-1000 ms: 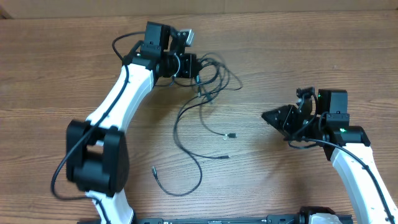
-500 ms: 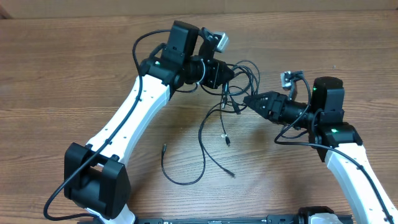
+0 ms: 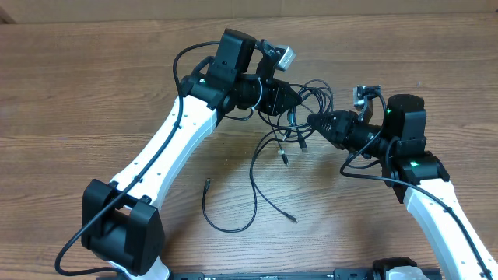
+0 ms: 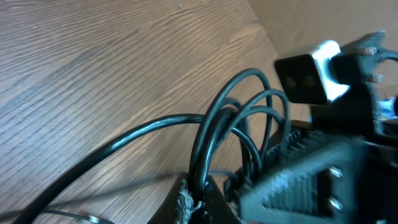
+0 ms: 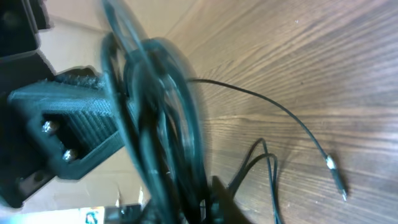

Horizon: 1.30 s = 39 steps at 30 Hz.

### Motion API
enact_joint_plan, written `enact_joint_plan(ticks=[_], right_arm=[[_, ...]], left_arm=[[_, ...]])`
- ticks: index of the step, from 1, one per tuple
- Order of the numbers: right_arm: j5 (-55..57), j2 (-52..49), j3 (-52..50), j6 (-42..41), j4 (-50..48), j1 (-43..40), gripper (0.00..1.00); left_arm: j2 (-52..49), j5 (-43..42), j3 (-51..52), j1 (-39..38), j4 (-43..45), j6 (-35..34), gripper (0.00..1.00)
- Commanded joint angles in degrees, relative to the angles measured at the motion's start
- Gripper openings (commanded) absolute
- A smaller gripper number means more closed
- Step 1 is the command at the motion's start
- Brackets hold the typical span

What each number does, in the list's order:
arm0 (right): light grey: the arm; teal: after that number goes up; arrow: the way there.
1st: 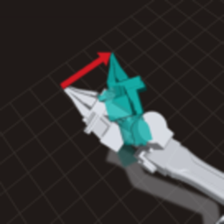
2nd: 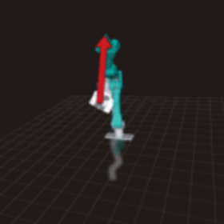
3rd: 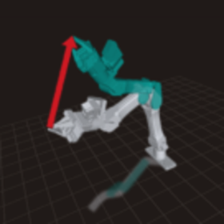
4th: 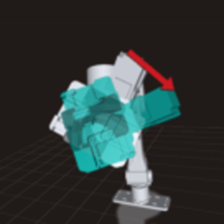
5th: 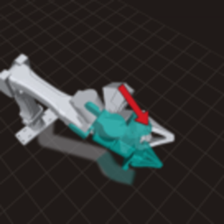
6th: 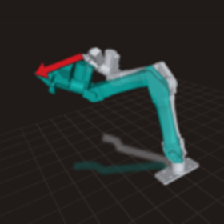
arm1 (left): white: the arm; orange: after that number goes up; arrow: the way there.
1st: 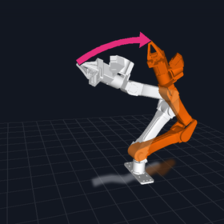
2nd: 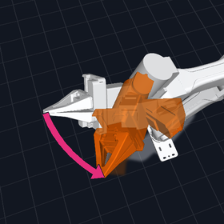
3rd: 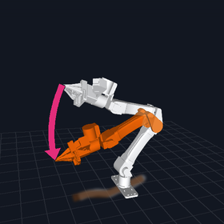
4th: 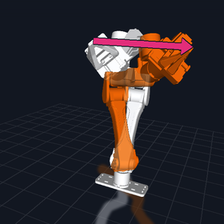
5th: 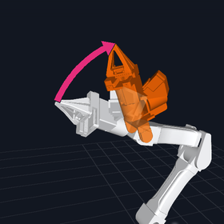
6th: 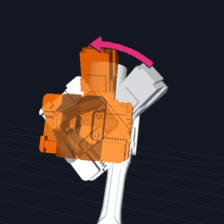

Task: Untangle cables

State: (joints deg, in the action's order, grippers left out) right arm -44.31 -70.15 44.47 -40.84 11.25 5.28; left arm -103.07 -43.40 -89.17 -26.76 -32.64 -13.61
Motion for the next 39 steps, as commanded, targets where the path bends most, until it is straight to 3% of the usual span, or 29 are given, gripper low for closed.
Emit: enact_joint_plan(ticks=[1,5,10,17,20,25,27,32,35,39], right_arm=[[2.89,0.04,0.63,-1.42,-0.31,0.13,0.04],[2.95,0.04,0.63,-1.05,5.62,0.15,0.04],[3.58,0.04,0.61,3.61,13.25,0.35,0.04],[5.25,0.04,0.61,3.85,15.50,0.35,0.04],[5.27,0.04,0.61,3.87,15.50,0.98,0.04],[4.66,0.04,0.61,3.91,14.38,2.95,0.04],[1.60,0.04,0.61,5.92,12.15,3.80,0.04],[-3.34,0.04,0.61,7.06,6.56,5.62,0.04],[-3.37,0.04,0.61,7.06,5.90,5.99,0.04],[-3.34,0.04,0.61,7.06,5.81,5.97,0.04]], left_arm=[[3.23,-6.21,-0.92,-0.74,0.00,-0.72,0.04],[3.93,-8.24,-0.98,-0.46,3.78,-1.09,0.04],[4.00,-12.41,-1.01,-0.55,13.07,-7.61,0.04],[4.00,-15.56,-1.01,2.67,17.14,-13.18,0.04],[4.00,-15.47,-1.01,5.35,20.33,-21.07,0.04],[3.98,-12.17,-0.98,8.57,22.12,-42.47,0.04],[3.98,-11.82,-0.98,8.66,22.18,-45.53,0.04],[3.98,-6.88,-0.98,8.63,19.63,-39.50,0.04],[3.98,-6.58,-0.98,8.59,15.87,-29.59,0.04],[3.98,-6.54,-0.98,8.37,4.96,-18.73,0.17]])
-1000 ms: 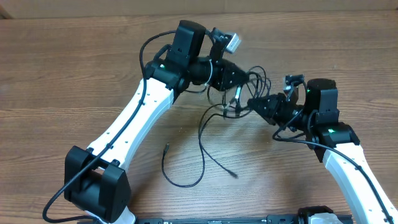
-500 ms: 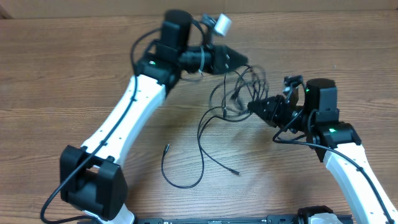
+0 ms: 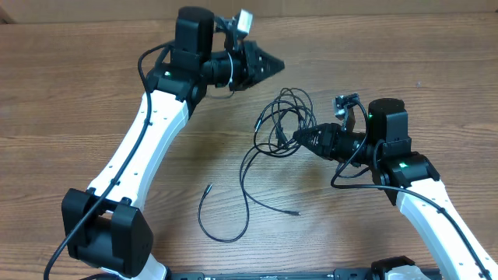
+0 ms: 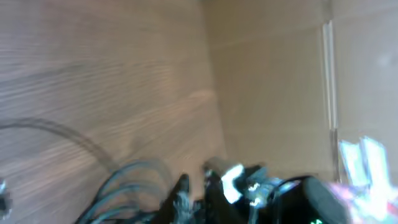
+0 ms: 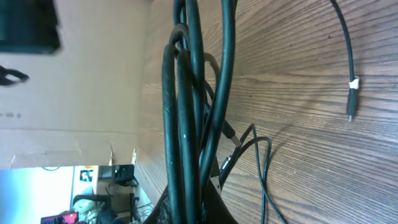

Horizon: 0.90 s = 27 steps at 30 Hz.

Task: Untangle cables

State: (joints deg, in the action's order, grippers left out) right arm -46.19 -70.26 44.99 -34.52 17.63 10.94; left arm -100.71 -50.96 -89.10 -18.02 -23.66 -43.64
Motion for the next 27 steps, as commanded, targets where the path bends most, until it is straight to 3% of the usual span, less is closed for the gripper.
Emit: enact_joint_plan(ticks=[1,8,19,23,27], right_arm=[[-1.46,0.15,0.09,0.74,-0.68,0.31,0.04],[-1.49,0.15,0.09,0.48,-1.31,0.31,0.04],[-1.49,0.15,0.09,0.48,-1.31,0.31,0.04],[-1.51,0.15,0.09,0.48,-1.29,0.31,0.04],[-1.51,0.15,0.09,0.48,-1.29,0.31,0.04]], left_arm=[[1.62,1.03,-1.05,-0.37,-6.62,13.97,0.20],[1.62,10.25,-1.05,-1.16,-18.97,28.72,0.28],[0.26,27.41,-1.01,-7.34,-18.27,36.20,0.54],[-2.08,27.17,-1.01,-9.46,-17.84,36.83,0.51],[-3.08,25.35,-1.01,-9.77,-16.98,36.81,0.24]])
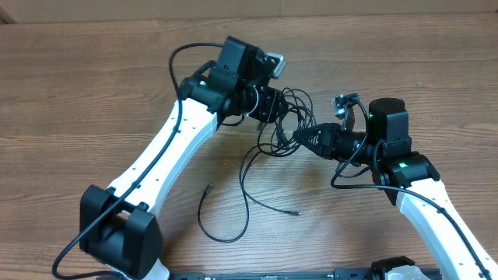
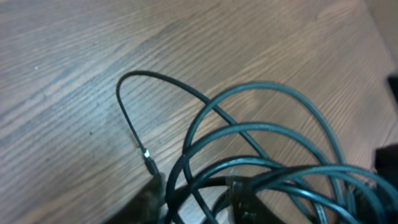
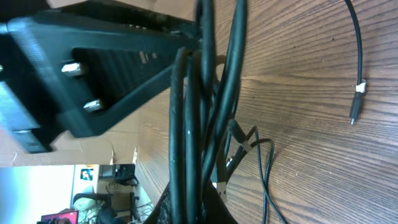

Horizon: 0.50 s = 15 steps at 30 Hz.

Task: Untangle cables

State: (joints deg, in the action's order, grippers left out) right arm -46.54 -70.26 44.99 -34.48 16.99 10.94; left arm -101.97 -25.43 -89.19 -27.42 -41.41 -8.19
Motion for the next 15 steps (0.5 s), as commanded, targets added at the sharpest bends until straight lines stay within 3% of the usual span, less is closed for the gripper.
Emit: enact_joint_plan(ticks=[1,3,7,9,12,15], right_arm=[[-1.14,0.15,0.09,0.44,-0.66,0.31,0.04],[-1.16,0.15,0.09,0.44,-0.66,0.31,0.04],[-1.20,0.15,0.09,0.24,-0.66,0.31,0.04],[-1.60,0.15,0.09,0.24,-0.68,0.31,0.04],[-1.60,0.15,0.09,0.24,-0.68,0.31,0.04],[-1.60,0.15,0.09,0.26,-0.68,0.31,0.04]], left_arm=[[-1.81,-0.11,-0.92,-0.37,1.16,1.38,0.17],[-1.73,-0.09,-0.94,-0.35,2.32,1.38,0.09],[-1.73,-0.15,-0.94,-0.35,4.39,1.36,0.07],[-1.73,-0.15,-0.94,-0.35,4.52,1.36,0.09],[-1.75,-0.15,-0.94,-0.42,3.82,1.36,0.24],[-1.79,-0.11,-0.92,-0.87,2.36,1.38,0.26]])
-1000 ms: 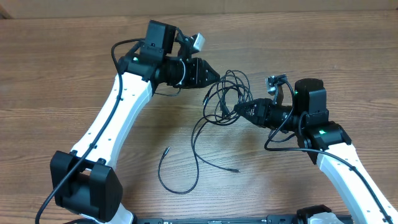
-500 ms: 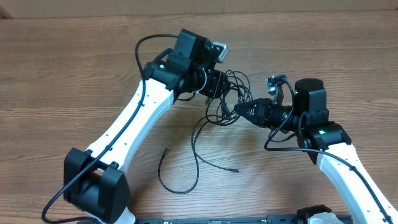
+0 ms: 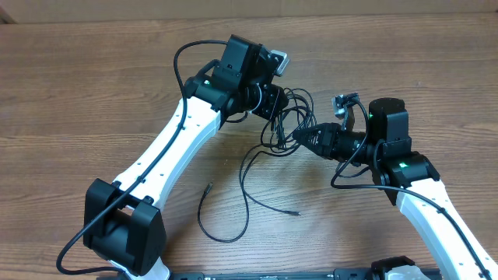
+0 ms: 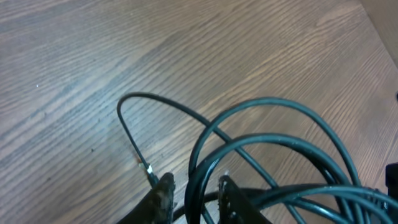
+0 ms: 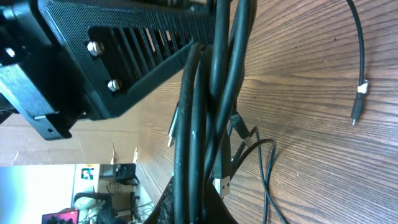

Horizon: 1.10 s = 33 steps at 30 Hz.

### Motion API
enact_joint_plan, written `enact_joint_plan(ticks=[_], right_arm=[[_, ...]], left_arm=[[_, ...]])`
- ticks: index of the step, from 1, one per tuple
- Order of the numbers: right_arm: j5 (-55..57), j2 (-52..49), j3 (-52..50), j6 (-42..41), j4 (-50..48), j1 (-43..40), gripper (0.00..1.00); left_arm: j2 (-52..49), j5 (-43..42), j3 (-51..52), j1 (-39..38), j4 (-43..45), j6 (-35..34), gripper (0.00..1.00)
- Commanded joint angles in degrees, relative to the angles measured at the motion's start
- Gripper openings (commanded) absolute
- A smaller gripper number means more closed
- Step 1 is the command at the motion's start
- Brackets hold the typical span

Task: Untangle cables

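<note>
A tangle of thin black cables [image 3: 286, 117] hangs mid-table between both arms, with loose strands trailing toward the front. My right gripper [image 3: 299, 136] is shut on the bundle of strands [image 5: 208, 93], with a USB plug [image 5: 221, 180] dangling beside its fingers. My left gripper [image 3: 273, 104] has its tips in the upper loops from the left. In the left wrist view its fingers [image 4: 163, 194] stand apart on either side of one cable loop [image 4: 267, 134], not clamping it. The left gripper's black body [image 5: 118, 59] fills the top of the right wrist view.
The wooden table [image 3: 93, 93] carries trailing cable ends, one plug [image 3: 208, 186] at front left and another [image 3: 293, 211] at front centre. A small plug [image 5: 356, 106] lies on the wood to the right. A cardboard wall runs along the back edge.
My left gripper has edged a little further into the loops, and its fingers stand closer together with one strand between them. The right gripper and its bundle have not moved.
Both grippers first met at the tangle, close together. Then my left gripper was away at the back left with nothing in it, while the right alone held the bundle lower on the table. After that the left was back at the loops, where it stays.
</note>
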State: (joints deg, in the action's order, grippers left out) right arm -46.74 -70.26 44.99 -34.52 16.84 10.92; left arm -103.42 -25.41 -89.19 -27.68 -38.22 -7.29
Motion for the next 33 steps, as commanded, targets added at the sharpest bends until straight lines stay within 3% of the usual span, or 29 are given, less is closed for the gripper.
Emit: enact_joint_plan(ticks=[1,8,11,13,21,29,31,33], right_arm=[[-1.38,0.15,0.09,0.28,-0.52,0.33,0.04],[-1.40,0.15,0.09,0.31,-0.52,0.33,0.04],[-1.40,0.15,0.09,0.31,-0.52,0.33,0.04],[-1.38,0.15,0.09,0.28,-0.52,0.33,0.04],[-1.33,0.15,0.09,0.31,0.33,0.33,0.04],[0.61,0.15,0.09,0.31,1.66,0.33,0.04],[0.55,0.15,0.09,0.33,1.68,0.33,0.04],[0.48,0.15,0.09,0.31,1.66,0.33,0.04]], left_arm=[[-0.35,-0.13,-0.92,-0.85,-1.18,0.50,0.25],[-0.42,4.26,0.52,-2.82,-1.62,0.92,0.24],[-0.42,6.43,0.85,-3.21,-1.44,0.92,0.08],[-0.31,5.68,0.63,-3.08,-0.20,0.83,0.04],[0.59,-10.12,-9.38,2.01,0.24,-0.72,0.04],[0.59,-35.74,-19.80,8.76,3.34,-7.26,0.04],[0.59,-35.36,-19.96,9.90,4.39,-7.69,0.04],[0.57,-29.16,-19.63,10.58,3.34,-7.50,0.05]])
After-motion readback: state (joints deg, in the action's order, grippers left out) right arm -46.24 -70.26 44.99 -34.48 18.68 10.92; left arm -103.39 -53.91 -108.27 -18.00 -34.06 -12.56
